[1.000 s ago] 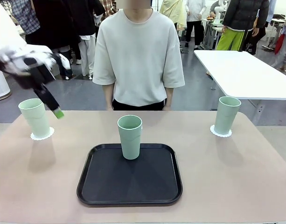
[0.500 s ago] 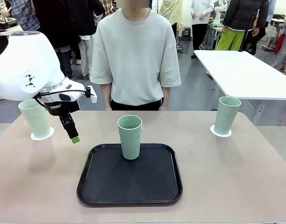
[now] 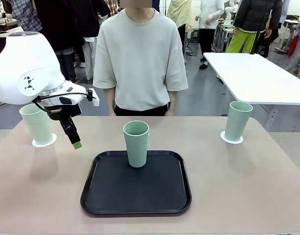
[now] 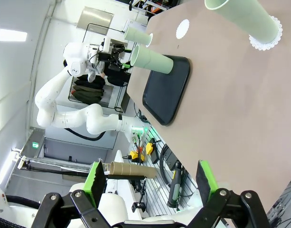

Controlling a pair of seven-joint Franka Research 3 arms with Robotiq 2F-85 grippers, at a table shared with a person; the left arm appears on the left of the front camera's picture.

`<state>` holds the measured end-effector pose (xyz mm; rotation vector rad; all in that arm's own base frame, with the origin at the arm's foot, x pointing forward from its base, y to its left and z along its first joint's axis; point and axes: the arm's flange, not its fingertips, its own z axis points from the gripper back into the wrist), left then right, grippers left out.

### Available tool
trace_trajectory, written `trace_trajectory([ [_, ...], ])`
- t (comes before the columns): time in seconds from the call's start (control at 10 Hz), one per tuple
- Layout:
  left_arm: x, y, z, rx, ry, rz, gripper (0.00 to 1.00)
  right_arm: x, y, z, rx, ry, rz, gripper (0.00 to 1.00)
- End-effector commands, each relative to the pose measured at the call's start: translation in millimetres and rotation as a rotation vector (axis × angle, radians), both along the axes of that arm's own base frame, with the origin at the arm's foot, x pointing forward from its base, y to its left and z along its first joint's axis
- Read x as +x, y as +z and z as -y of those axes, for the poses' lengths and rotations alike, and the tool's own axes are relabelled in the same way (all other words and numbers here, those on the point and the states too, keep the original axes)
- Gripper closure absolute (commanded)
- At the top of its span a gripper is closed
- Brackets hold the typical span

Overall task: Place coasters on the table and set cups on them.
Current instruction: Take one Reusable plastic cup from the Flat Tray and place it on a coaster set by the human.

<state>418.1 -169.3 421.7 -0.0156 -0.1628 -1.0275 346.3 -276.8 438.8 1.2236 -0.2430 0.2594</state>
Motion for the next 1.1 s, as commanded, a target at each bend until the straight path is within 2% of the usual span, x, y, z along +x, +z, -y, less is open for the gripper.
trace_trajectory([
  [0.0,3.6,-0.1,-11.1,-0.135,-0.137,0.032,0.00,-1.0,0.8,-3.1,0.007,-0.010,-0.004,0.00],
  [0.1,0.6,-1.6,-12.7,-0.204,-0.272,0.091,0.00,-1.0,0.8,-3.1,0.007,-0.010,-0.004,0.00],
  [0.2,-3.3,0.8,-13.4,-0.279,-0.363,0.110,0.00,-1.0,0.8,-3.1,0.007,-0.010,-0.004,0.00],
  [0.3,-4.7,5.7,-20.9,-0.405,-0.549,0.148,0.00,-1.0,0.8,-3.1,0.007,-0.010,-0.004,0.00],
  [0.4,1.7,6.0,-28.4,-0.488,-0.581,0.146,0.00,-1.0,0.8,-3.1,0.007,-0.010,-0.004,0.00],
  [0.7,17.5,-20.9,-49.1,-0.795,-0.679,0.215,0.00,-1.0,0.8,-3.1,0.007,-0.010,-0.004,0.00],
  [0.8,20.8,-40.6,-49.8,-0.919,-0.680,0.209,0.00,-1.0,0.8,-3.1,0.007,-0.010,-0.004,0.00],
  [1.0,24.5,-70.8,-47.1,-1.044,-0.634,0.214,0.00,-1.0,0.8,-3.1,0.007,-0.010,-0.004,0.00],
])
